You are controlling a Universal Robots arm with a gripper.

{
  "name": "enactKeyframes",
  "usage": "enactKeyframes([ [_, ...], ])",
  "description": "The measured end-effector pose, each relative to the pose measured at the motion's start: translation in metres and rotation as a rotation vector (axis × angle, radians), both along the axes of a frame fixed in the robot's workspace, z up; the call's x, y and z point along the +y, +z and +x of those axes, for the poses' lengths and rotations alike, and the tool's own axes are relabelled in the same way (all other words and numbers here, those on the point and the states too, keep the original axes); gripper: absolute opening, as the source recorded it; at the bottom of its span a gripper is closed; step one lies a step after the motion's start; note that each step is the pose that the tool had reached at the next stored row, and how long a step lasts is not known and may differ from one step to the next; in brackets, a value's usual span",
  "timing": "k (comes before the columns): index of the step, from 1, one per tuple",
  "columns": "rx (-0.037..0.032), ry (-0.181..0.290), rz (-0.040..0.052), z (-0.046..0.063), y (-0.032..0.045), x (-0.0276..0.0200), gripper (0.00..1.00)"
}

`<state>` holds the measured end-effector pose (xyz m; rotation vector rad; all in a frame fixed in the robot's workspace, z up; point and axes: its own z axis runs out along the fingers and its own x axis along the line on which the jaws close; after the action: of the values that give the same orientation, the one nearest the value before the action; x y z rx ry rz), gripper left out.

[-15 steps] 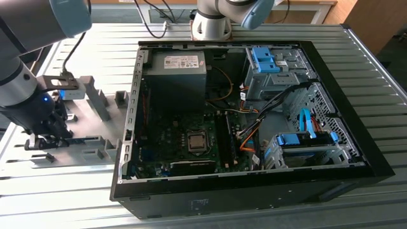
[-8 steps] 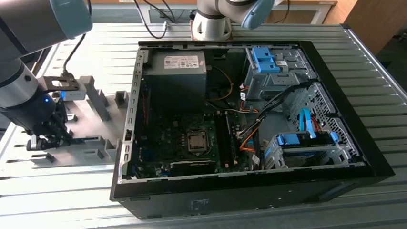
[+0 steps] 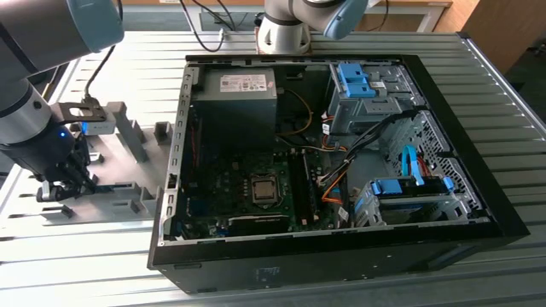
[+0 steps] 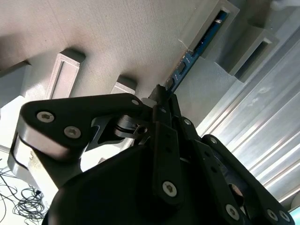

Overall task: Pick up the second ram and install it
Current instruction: 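Pick up the second ram and move it above second insertion slot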

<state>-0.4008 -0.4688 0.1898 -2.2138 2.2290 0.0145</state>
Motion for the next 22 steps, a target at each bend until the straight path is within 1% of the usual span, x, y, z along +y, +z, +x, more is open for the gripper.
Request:
enactKeyframes([
  [2,-0.0002,0.000,0.0002,0.000,0.0006,0.0000,0.14],
  [3,-0.0003,0.000,0.0002,0.000,0.0024,0.0000,0.14],
  [14,0.0000,0.000,0.0001,0.000,0.0273,0.0000,0.14],
  [15,0.0000,0.000,0.0001,0.000,0.0282,0.0000,0.14],
  [22,0.0000,0.000,0.0001,0.000,0.0284,0.0000,0.14],
])
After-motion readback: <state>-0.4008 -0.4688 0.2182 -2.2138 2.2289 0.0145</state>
